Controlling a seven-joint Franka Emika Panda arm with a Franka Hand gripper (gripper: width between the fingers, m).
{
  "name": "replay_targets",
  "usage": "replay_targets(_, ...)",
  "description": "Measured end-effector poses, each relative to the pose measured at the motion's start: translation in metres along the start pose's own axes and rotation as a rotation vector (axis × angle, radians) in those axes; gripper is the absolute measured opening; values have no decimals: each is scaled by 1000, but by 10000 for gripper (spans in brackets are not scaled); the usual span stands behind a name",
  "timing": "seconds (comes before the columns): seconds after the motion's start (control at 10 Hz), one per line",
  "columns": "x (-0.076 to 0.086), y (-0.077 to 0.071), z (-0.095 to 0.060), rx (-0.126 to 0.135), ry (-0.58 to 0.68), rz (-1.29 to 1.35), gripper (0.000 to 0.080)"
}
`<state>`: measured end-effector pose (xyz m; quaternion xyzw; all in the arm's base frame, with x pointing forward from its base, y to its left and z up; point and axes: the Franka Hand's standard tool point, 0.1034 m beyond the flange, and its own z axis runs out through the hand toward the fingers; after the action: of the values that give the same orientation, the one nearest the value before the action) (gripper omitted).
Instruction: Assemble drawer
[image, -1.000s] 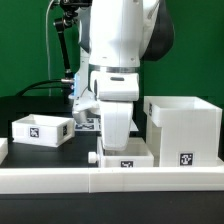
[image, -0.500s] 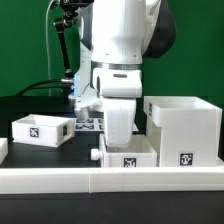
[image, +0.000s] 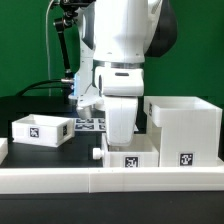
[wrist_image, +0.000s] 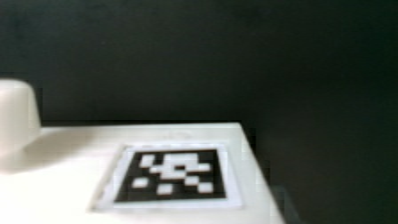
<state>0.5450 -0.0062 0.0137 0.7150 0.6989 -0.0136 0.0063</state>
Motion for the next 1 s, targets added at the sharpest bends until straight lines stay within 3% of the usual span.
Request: replay_targets(1.0, -4, 0, 4, 4, -5, -4, 42)
